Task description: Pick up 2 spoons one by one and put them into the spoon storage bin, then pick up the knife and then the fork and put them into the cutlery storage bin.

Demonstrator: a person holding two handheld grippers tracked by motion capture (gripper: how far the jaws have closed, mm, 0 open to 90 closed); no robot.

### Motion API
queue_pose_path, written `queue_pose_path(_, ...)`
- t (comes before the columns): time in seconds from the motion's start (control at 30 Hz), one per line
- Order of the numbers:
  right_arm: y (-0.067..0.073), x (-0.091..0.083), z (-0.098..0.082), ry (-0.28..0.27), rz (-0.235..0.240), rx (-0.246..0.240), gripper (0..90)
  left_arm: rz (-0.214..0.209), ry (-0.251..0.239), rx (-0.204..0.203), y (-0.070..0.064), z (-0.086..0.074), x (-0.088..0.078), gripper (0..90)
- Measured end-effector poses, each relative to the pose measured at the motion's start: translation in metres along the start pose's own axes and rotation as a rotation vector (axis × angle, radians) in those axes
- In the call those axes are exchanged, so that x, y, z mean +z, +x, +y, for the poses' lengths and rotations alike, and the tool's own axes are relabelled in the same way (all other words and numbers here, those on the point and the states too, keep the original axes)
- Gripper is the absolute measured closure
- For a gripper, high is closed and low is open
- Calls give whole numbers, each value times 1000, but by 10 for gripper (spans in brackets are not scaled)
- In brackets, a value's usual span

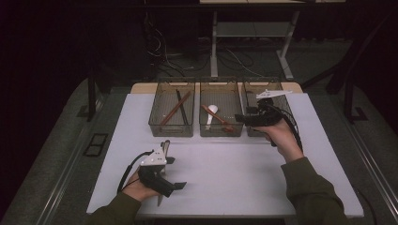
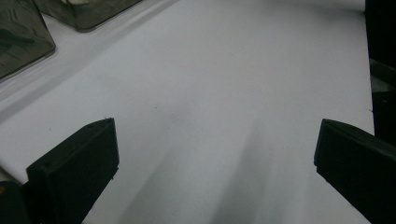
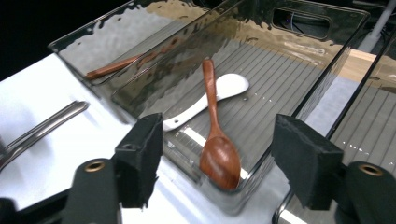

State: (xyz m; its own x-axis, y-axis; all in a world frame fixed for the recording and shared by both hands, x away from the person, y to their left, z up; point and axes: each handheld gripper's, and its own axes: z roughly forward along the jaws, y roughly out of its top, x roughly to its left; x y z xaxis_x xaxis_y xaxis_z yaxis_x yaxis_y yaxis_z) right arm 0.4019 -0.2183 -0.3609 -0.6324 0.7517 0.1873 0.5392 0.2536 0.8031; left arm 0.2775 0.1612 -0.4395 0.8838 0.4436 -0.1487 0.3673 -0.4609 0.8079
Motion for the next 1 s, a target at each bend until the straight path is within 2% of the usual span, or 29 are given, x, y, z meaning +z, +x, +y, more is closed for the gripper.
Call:
queue_pose_path(0.07, 3, -5, -7, -5, -11, -18, 282, 1, 0, -1, 0, 0, 0, 0)
queue_pose_path(0.27, 6, -21, -32, -25, 29, -23, 235, 2, -3, 0, 0, 0, -1, 0)
queue_pose_path(0.4, 10, -31, -48, -30, 25, -45, 205, 2, -8, -3, -1, 0, -1, 0)
queue_pose_path(0.73, 21, -48, -89, -36, 40, -106, 189, 4, -9, 0, -1, 0, -3, 0)
queue_pose_path(1.0, 27, -58, -116, -36, 51, -118, 182, 9, -12, -3, 1, 0, -3, 0)
